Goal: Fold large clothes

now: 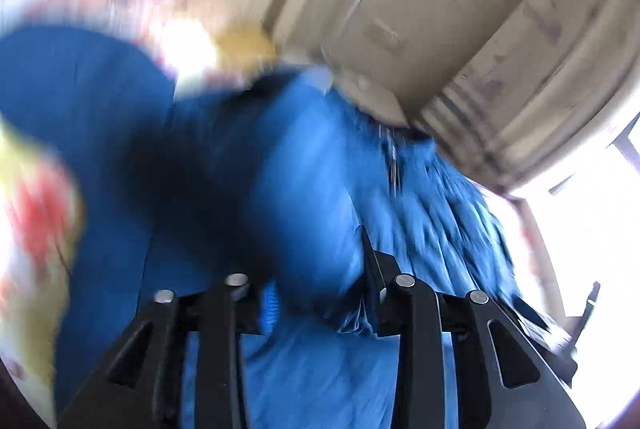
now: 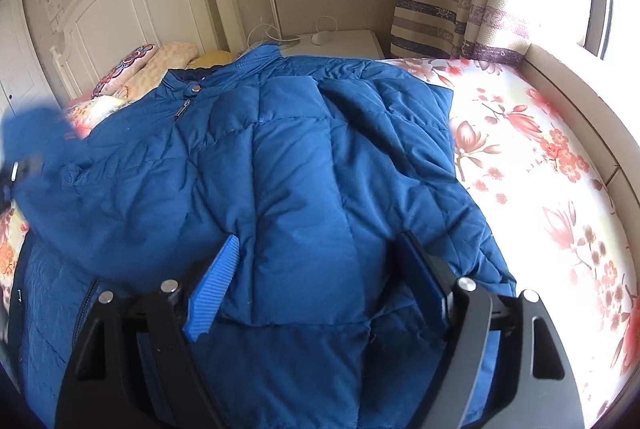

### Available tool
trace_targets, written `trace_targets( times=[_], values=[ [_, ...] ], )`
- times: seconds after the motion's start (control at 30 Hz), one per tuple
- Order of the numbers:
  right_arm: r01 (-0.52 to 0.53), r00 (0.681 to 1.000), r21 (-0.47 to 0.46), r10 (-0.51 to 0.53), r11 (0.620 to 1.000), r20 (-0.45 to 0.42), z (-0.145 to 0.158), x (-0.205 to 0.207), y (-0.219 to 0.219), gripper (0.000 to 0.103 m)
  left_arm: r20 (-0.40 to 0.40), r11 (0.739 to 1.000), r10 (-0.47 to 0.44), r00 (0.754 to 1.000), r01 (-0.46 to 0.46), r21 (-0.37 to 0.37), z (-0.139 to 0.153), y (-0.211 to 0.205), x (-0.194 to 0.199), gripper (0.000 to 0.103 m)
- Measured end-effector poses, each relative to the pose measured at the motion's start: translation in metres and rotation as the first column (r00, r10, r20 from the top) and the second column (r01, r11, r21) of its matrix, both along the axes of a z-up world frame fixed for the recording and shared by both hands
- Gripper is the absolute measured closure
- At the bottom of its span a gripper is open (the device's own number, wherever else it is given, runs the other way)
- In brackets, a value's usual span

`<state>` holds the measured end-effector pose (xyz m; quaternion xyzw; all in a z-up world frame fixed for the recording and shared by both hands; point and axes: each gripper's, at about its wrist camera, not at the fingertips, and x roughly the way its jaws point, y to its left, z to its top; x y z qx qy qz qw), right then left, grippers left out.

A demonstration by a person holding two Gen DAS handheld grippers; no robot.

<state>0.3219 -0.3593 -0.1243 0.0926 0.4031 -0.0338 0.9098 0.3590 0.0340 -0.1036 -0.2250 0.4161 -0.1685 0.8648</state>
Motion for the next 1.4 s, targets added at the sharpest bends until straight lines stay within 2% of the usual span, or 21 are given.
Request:
trace_targets(
  times=[0.03,0.07,0.1,0.3,0.37,0.43,0.53,0.63,0.7,0.8,0.87,0.9,0.97,1.0,1.03,1.07,1.1,1.13,1.23,1.3,1.4],
  values=[
    [-0.002,1.000,0.004,0.002,1.000,-0.001,0.000,0.000,0.000,0.023,-0.056,0.995,-0.002,0.998,-0.003,-0.098,-0.021,0.024,-0.007,0.020],
    [-0.003,1.000,0.007,0.003,1.000,-0.001,0.000,0.000,0.000,0.023,-0.071,0.987,-0.007,0.997,-0.004,-0.158,-0.031,0.034,-0.011,0.017],
    [-0.002,1.000,0.011,0.002,1.000,0.000,0.000,0.000,-0.001,0.023,-0.017,0.966,-0.036,0.999,0.030,-0.257,-0.037,0.049,-0.020,0.016],
    [0.012,1.000,0.002,-0.012,1.000,0.019,0.002,-0.003,-0.002,0.023,-0.071,0.950,-0.002,0.997,-0.020,-0.312,-0.037,0.058,-0.002,0.015],
    [0.034,0.997,0.039,-0.037,0.999,0.063,0.006,-0.010,-0.010,0.023,-0.057,0.967,-0.001,0.998,-0.013,-0.255,-0.035,0.049,0.006,0.021],
    [0.050,0.991,0.110,-0.063,0.993,0.121,0.010,-0.021,-0.024,0.023,-0.063,0.988,-0.001,0.998,-0.009,-0.154,-0.031,0.038,0.015,0.075],
    [0.073,0.979,0.223,-0.112,0.972,0.169,0.009,-0.031,-0.046,0.023,0.006,0.998,-0.015,1.000,0.015,-0.057,-0.010,0.035,0.022,0.082],
    [0.082,0.975,0.246,-0.128,0.966,0.179,0.010,-0.034,-0.053,0.023,0.116,1.000,-0.019,0.993,0.017,0.023,0.023,0.030,0.024,0.083],
    [0.077,0.976,0.234,-0.121,0.969,0.179,0.011,-0.033,-0.052,0.023,0.165,0.997,0.018,0.986,-0.030,0.071,0.036,0.035,0.024,0.083],
    [0.080,0.978,0.236,-0.122,0.969,0.171,0.010,-0.032,-0.053,0.023,0.075,0.995,-0.031,0.997,0.024,0.094,0.015,0.034,0.031,0.079],
    [0.082,0.979,0.241,-0.124,0.967,0.165,0.009,-0.031,-0.053,0.023,-0.025,0.980,-0.072,0.997,0.076,0.186,-0.013,0.026,0.033,0.065],
    [0.083,0.979,0.237,-0.124,0.968,0.164,0.008,-0.031,-0.052,0.023,-0.026,0.973,-0.064,0.998,0.068,0.220,-0.020,0.027,0.030,0.045],
    [0.083,0.979,0.228,-0.122,0.970,0.165,0.008,-0.031,-0.051,0.023,0.056,0.971,-0.012,0.998,-0.002,0.239,-0.015,0.034,0.018,0.040],
    [0.084,0.978,0.226,-0.123,0.971,0.167,0.007,-0.032,-0.049,0.024,0.146,0.951,0.092,0.985,-0.130,0.280,-0.001,0.041,0.007,0.040],
    [0.084,0.978,0.224,-0.124,0.971,0.170,0.007,-0.033,-0.049,0.024,0.255,0.919,0.195,0.947,-0.267,0.288,0.016,0.048,-0.007,0.033],
    [0.083,0.977,0.224,-0.124,0.971,0.172,0.008,-0.033,-0.049,0.027,0.315,0.909,0.234,0.920,-0.322,0.266,0.026,0.052,-0.018,0.026],
    [0.083,0.978,0.223,-0.123,0.971,0.172,0.008,-0.033,-0.049,0.031,0.378,0.913,0.240,0.894,-0.340,0.224,0.041,0.053,-0.029,0.018],
    [0.082,0.978,0.220,-0.122,0.972,0.170,0.007,-0.032,-0.048,0.034,0.409,0.924,0.196,0.891,-0.308,0.229,0.051,0.046,-0.034,0.018],
    [0.076,0.979,0.205,-0.112,0.976,0.169,0.007,-0.031,-0.045,0.046,0.426,0.905,0.014,0.904,-0.193,0.380,0.056,0.007,-0.030,0.018],
    [0.075,0.979,0.193,-0.108,0.978,0.171,0.008,-0.031,-0.043,0.052,0.355,0.878,-0.079,0.932,-0.104,0.467,0.037,-0.018,-0.013,0.018],
    [0.058,0.984,0.170,-0.086,0.984,0.159,0.008,-0.027,-0.039,0.056,0.156,0.852,-0.093,0.983,-0.002,0.523,-0.008,-0.033,0.027,0.018]
  ],
)
